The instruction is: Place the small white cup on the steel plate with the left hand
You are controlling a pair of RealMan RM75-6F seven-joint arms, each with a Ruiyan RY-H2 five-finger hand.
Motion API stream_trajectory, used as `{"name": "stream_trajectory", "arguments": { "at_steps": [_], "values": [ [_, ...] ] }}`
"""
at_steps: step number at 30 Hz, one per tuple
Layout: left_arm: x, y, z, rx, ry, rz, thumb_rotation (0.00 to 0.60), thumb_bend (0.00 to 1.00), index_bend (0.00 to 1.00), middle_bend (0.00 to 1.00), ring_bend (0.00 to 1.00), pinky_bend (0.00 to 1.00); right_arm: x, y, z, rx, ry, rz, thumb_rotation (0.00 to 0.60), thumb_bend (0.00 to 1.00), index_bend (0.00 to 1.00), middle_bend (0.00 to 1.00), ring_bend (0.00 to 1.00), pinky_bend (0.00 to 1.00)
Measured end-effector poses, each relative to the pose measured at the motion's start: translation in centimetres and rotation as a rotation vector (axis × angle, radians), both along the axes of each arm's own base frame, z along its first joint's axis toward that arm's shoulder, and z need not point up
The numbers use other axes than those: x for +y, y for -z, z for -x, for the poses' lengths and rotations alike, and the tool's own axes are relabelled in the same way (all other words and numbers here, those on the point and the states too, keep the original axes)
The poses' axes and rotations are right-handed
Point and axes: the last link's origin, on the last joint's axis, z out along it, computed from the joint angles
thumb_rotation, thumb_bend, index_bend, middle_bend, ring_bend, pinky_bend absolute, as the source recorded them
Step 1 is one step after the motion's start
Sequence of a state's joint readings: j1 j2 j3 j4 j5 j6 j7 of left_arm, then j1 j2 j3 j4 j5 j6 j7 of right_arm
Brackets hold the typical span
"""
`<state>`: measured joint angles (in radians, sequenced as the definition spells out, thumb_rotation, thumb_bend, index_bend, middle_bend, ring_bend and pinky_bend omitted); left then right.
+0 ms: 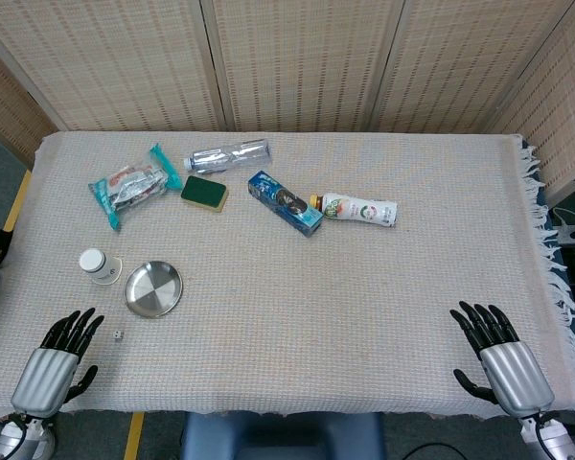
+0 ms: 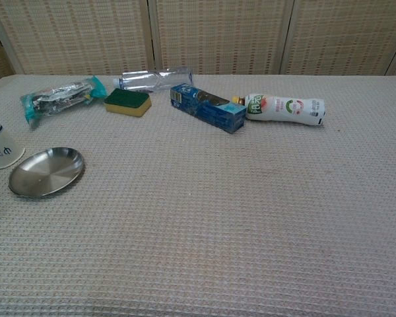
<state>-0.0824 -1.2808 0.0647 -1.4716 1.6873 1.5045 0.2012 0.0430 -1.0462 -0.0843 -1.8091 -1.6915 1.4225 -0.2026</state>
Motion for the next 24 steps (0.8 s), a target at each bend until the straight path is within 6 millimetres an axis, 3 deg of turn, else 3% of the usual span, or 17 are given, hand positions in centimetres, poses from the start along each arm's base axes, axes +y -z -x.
{"name": "stream_trajectory", "arguments": {
  "at_steps": [6,8,10,13,18,24],
  "values": [
    [0.3,0.8,-0.4,0.006,0.013,0.023,0.600,0.35,0.00,0.03,0.01,0.22,0.0,-0.2,0.0,-0.007,0.001,0.002,0.525,0.19,0.00,0.00,0.00,0.00],
    [0.6,1.1,-0.4,0.008,0.020,0.018,0.600,0.35,0.00,0.15,0.10,0.37,0.0,-0.3,0.0,-0.008,0.003,0.003,0.527,0.19,0.00,0.00,0.00,0.00],
    [0.9,1.6,-0.4,0.017,0.033,0.016,0.600,0.36,0.02,0.41,0.34,0.63,0.0,-0.3,0.1,-0.005,0.007,0.004,0.525,0.19,0.00,0.00,0.00,0.00],
    [1.5,2.4,-0.3,0.034,0.055,0.027,0.600,0.37,0.13,0.73,0.65,0.85,-0.2,-0.2,0.2,-0.002,0.013,0.006,0.526,0.19,0.00,0.00,0.00,0.00],
    [2.7,4.3,0.5,0.096,0.070,0.079,0.600,0.37,0.24,0.92,0.83,0.95,-0.4,0.0,0.3,0.009,0.022,0.005,0.526,0.19,0.00,0.00,0.00,0.00],
    [4.0,6.1,1.2,0.133,0.062,0.118,0.600,0.38,0.34,1.00,0.93,1.00,-0.6,0.2,0.5,0.016,0.034,0.005,0.527,0.19,0.00,0.00,0.00,0.00]
  ]
}}
